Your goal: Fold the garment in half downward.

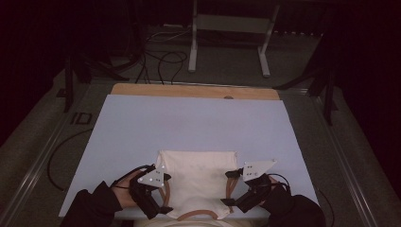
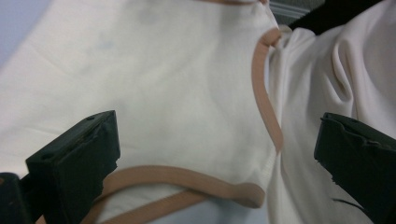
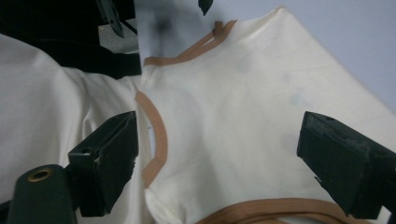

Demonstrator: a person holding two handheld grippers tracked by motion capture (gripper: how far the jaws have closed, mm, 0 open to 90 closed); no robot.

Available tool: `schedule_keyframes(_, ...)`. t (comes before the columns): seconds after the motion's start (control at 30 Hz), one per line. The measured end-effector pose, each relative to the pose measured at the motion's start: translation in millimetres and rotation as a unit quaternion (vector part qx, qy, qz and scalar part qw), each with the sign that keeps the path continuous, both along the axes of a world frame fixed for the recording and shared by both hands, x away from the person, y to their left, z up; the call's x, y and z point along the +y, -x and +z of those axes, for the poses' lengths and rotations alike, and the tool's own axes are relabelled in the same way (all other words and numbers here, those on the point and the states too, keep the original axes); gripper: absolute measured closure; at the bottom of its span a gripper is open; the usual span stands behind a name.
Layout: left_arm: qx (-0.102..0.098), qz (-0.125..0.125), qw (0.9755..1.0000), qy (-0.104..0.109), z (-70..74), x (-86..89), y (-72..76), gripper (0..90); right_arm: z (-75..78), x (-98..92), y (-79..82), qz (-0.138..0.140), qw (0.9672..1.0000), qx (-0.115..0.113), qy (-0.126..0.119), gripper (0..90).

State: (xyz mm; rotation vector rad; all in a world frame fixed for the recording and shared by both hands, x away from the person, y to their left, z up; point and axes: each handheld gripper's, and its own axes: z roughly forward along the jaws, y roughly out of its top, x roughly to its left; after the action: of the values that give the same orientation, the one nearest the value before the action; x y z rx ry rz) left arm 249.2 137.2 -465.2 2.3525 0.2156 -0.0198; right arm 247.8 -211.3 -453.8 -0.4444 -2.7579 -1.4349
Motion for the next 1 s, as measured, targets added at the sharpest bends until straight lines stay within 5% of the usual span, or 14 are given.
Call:
schedule_keyframes(0.43, -0.008, 0.041, 0.9987, 0.028, 20.4, 11.0, -29.6, 0.1, 19.5, -12.7, -24.2, -0.046, 0.998, -0.041, -0.013, 9.5)
schedule_keyframes(0.77, -0.004, 0.068, 0.9972, 0.032, 25.5, 18.1, -54.5, 0.1, 24.2, -18.3, -44.2, -0.068, 0.9968, -0.038, -0.015, 9.5)
schedule_keyframes(1.0, -0.02, 0.082, 0.996, 0.029, 20.8, 21.8, -69.8, 0.1, 20.6, -21.0, -62.9, -0.082, 0.996, -0.034, -0.006, 9.5)
